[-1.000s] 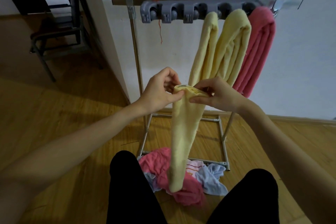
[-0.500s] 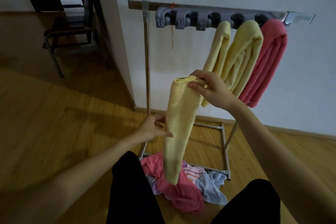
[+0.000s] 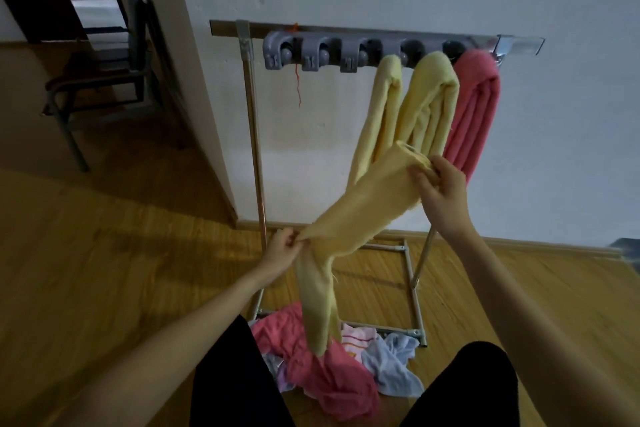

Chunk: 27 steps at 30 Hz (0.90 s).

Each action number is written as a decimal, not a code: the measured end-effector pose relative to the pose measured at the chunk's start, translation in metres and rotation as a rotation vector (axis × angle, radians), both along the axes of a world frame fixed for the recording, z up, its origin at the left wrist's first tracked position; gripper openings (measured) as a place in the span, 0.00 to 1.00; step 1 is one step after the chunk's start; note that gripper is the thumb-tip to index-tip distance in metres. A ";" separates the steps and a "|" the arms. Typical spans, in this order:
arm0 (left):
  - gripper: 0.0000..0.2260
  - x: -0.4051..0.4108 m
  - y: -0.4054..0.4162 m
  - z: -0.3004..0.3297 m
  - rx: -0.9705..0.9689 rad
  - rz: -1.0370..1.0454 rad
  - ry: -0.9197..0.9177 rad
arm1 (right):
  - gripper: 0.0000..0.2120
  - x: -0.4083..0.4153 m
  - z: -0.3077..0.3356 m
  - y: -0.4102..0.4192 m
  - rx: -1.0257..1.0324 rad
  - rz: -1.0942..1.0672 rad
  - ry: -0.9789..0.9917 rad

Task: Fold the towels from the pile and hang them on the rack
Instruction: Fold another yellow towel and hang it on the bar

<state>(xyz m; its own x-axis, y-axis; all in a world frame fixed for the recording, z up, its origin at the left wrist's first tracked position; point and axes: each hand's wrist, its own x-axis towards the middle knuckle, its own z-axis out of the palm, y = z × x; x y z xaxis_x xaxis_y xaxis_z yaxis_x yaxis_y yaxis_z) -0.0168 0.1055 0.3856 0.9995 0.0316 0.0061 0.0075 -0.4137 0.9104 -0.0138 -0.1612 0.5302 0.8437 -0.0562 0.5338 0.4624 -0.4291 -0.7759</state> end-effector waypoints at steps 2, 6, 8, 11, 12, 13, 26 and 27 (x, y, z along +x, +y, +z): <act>0.07 0.003 0.005 0.012 0.046 0.028 -0.101 | 0.09 0.001 -0.019 -0.014 0.018 -0.117 0.101; 0.05 0.005 0.006 0.062 0.149 -0.049 -0.299 | 0.11 0.001 -0.060 -0.030 -0.032 -0.194 0.468; 0.04 0.005 0.005 0.090 0.255 -0.153 -0.399 | 0.18 -0.001 -0.079 -0.029 -0.049 -0.120 0.641; 0.05 0.006 0.003 0.128 0.404 -0.305 -0.475 | 0.25 -0.005 -0.098 -0.018 -0.195 0.006 0.730; 0.07 0.006 0.001 0.140 0.445 -0.349 -0.473 | 0.25 -0.005 -0.099 -0.013 -0.257 0.057 0.737; 0.08 0.007 0.000 0.151 0.478 -0.390 -0.457 | 0.26 -0.006 -0.100 -0.007 -0.329 0.115 0.748; 0.08 0.006 -0.011 0.196 0.617 -0.640 -0.327 | 0.19 -0.010 -0.034 0.068 0.041 0.583 0.274; 0.08 0.006 -0.010 0.195 0.611 -0.630 -0.327 | 0.15 -0.008 -0.032 0.070 0.022 0.552 0.236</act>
<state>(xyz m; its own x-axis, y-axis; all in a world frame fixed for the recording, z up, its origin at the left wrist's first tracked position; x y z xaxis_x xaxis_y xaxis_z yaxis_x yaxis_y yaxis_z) -0.0109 0.0958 0.5805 0.7769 -0.6167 0.1272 -0.5991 -0.6617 0.4508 -0.0223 -0.0917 0.4983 0.8471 0.4152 0.3318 0.4263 -0.1579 -0.8907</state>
